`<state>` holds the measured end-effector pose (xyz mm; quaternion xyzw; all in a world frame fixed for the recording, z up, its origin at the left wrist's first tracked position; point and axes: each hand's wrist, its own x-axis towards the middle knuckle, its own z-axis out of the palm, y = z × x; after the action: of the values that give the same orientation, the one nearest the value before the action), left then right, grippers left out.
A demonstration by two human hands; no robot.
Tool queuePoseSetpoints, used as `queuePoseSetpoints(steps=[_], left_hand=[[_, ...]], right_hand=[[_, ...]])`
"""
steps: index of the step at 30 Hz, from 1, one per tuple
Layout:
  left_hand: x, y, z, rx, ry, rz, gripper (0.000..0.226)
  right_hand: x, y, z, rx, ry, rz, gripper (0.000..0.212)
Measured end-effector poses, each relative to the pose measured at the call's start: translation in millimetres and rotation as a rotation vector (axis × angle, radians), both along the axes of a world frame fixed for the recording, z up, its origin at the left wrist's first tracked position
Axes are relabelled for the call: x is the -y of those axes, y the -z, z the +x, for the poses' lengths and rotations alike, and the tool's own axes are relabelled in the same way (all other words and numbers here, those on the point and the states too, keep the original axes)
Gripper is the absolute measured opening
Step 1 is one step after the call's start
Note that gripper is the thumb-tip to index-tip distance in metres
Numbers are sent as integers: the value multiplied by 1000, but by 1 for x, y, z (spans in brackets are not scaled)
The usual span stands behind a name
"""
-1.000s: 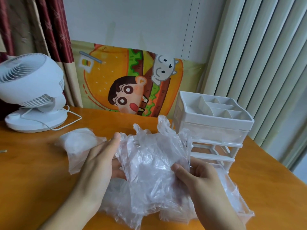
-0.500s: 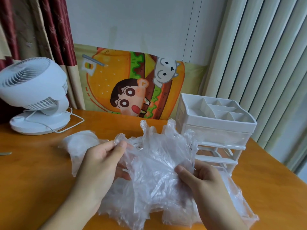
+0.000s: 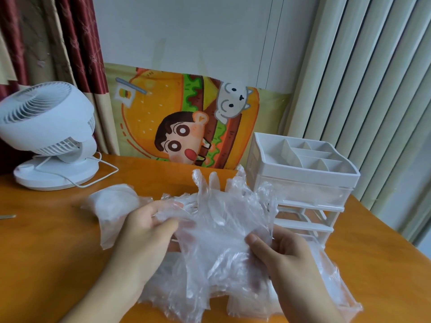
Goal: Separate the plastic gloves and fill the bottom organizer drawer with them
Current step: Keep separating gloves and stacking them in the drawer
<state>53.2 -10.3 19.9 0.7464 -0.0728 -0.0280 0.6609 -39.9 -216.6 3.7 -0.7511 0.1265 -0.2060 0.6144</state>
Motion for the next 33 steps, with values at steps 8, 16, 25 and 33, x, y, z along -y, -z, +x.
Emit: queuePoseSetpoints(steps=[8, 16, 25, 33], left_hand=[[1, -4, -1, -127, 180, -151, 21], [3, -4, -3, -65, 71, -113, 28], [0, 3, 3, 82, -3, -220, 18], [3, -1, -7, -284, 365, -295, 85]], right_hand=[[-1, 0, 0, 10, 8, 21, 23], [2, 3, 1, 26, 27, 35, 19], [3, 2, 0, 29, -21, 46, 29], [0, 0, -2, 45, -12, 27, 28]])
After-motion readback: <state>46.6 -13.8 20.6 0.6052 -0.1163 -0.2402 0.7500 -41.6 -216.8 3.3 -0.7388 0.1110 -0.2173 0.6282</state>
